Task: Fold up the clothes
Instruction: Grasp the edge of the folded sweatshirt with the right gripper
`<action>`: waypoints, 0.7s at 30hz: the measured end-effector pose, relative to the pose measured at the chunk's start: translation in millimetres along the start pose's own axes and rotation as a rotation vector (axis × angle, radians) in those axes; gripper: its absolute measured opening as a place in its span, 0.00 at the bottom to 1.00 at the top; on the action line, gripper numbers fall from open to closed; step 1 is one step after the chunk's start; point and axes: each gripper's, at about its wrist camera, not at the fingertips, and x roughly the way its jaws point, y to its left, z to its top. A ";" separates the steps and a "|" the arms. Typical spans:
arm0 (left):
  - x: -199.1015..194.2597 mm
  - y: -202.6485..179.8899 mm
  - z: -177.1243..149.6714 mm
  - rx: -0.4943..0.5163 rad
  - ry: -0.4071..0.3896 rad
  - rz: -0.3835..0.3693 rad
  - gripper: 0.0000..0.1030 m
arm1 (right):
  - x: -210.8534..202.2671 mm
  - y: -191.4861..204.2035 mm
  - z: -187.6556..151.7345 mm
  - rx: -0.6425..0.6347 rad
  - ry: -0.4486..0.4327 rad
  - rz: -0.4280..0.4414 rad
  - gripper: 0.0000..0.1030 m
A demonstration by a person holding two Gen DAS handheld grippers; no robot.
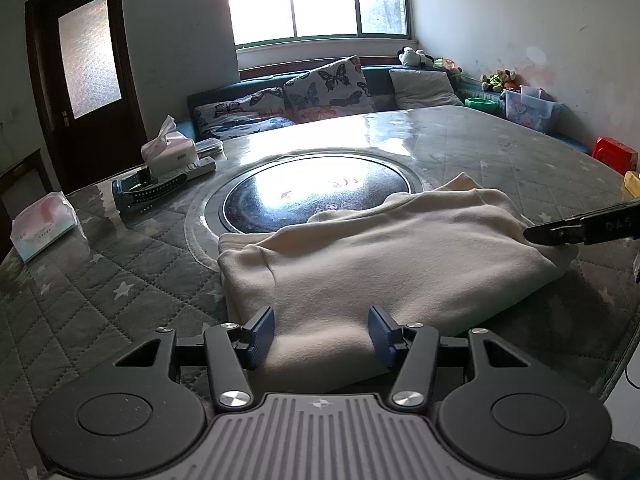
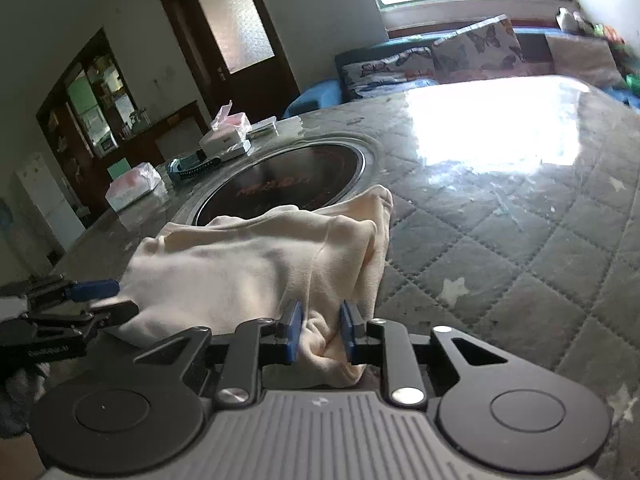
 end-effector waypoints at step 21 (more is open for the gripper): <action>-0.3 1.2 -0.8 -0.006 0.001 0.003 0.56 | 1.3 -11.2 7.1 0.056 -0.017 -0.011 0.11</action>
